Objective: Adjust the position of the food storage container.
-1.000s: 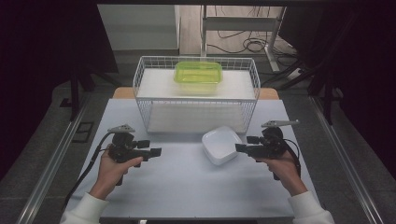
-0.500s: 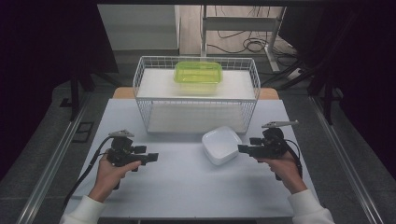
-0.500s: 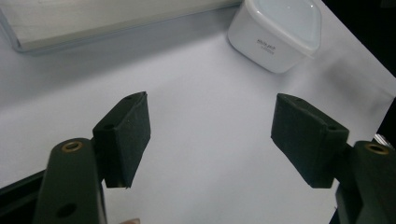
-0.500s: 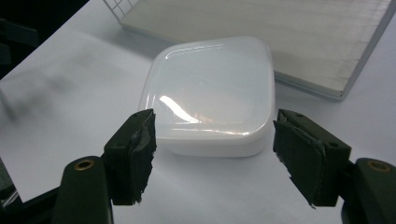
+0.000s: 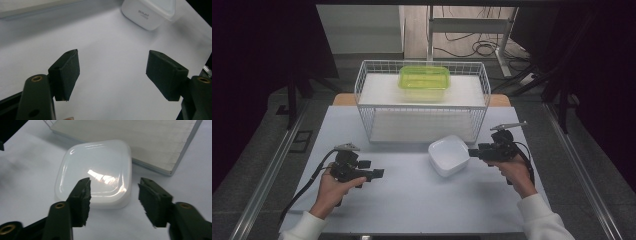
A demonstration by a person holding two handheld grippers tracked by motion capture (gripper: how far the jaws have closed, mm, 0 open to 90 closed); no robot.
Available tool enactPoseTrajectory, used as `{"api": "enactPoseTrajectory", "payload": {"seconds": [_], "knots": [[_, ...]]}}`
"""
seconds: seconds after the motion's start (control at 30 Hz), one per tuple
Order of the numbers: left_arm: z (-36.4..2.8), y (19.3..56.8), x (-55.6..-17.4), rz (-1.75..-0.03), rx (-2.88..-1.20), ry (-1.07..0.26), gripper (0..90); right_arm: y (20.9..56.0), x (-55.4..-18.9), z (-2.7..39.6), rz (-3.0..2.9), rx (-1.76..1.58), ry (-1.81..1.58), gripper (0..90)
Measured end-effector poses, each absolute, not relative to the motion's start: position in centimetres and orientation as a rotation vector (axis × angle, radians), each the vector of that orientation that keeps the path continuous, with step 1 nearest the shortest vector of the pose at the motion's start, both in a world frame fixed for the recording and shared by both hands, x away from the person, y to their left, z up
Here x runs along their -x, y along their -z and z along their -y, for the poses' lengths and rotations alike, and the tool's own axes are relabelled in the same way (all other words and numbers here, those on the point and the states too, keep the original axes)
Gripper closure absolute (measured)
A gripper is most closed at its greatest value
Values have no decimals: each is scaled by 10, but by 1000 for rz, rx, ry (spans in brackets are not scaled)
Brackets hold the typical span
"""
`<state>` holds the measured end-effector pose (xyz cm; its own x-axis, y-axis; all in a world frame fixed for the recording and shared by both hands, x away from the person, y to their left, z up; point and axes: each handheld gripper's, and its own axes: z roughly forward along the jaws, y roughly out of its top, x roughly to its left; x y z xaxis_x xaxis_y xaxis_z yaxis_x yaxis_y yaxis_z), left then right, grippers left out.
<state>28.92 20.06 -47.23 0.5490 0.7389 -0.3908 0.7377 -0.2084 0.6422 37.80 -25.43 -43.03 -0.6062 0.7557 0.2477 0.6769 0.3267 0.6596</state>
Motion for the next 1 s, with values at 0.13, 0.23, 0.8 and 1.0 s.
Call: {"api": "enactPoseTrajectory", "payload": {"seconds": [0.13,0.23,0.8,1.0], "knots": [[-201,472,-292,-1195,-1943,18,264,430,-395,247,-2492,-1358,-1104,504],[-201,473,-295,-1197,-1924,47,264,430,-404,241,-2515,-1348,-1053,537],[-201,477,-302,-1213,-1945,43,266,444,-437,224,-2522,-1361,-793,887],[-201,477,-303,-1214,-1951,46,267,455,-441,216,-2556,-1323,-715,888]]}}
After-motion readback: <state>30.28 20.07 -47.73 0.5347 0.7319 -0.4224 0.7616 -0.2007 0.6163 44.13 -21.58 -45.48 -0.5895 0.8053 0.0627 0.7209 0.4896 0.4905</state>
